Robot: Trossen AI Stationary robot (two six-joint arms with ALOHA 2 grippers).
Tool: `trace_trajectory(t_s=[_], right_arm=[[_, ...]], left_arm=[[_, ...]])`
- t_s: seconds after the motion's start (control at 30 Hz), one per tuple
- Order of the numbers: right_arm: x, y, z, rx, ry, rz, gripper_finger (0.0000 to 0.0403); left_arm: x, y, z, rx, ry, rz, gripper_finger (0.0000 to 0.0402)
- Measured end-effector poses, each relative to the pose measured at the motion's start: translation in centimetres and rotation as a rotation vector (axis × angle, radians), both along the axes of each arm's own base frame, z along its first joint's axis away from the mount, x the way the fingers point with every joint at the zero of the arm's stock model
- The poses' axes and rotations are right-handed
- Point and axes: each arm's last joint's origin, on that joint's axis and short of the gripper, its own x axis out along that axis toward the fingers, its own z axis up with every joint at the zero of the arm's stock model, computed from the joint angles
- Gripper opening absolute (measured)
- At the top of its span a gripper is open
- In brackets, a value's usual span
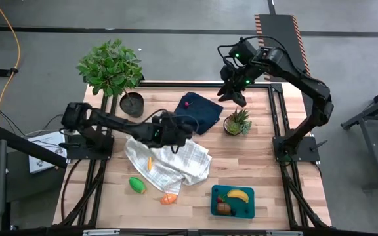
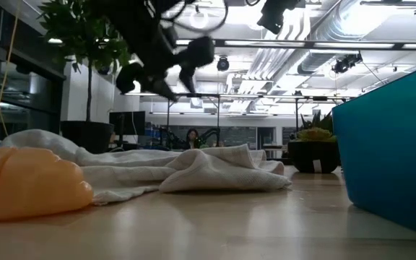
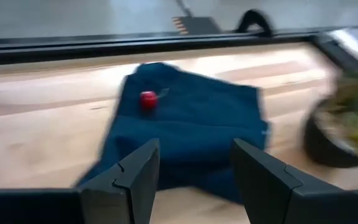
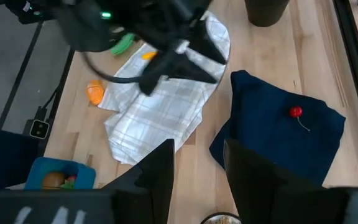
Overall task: Pick and placing Produce into tupperware
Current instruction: Put the cherry into the bin
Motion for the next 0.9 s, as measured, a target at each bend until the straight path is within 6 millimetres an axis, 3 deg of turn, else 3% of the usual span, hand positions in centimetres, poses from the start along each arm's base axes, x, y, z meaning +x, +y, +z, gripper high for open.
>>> trace_trajectory(t_s=[0.27,0.57,0.9], right_arm=[[0.1,0.4,0.0,0.001,0.006,0.019,0.0129],[-0.3,0.1,0.1,-0.015,-0.001,0.019,0.0129],[-0.7,0.3,0.5,-0.039,-0.023,0.031,0.0129]], left_arm=[[-0.3,3.3,-0.1,-0.013,0.157,-0.071,0.0184],[0.0,5.4,0.1,-0.106,0.096,-0.135,0.0184],[1.0,6.4,4.6,-0.167,0.106,-0.157,0.0162]])
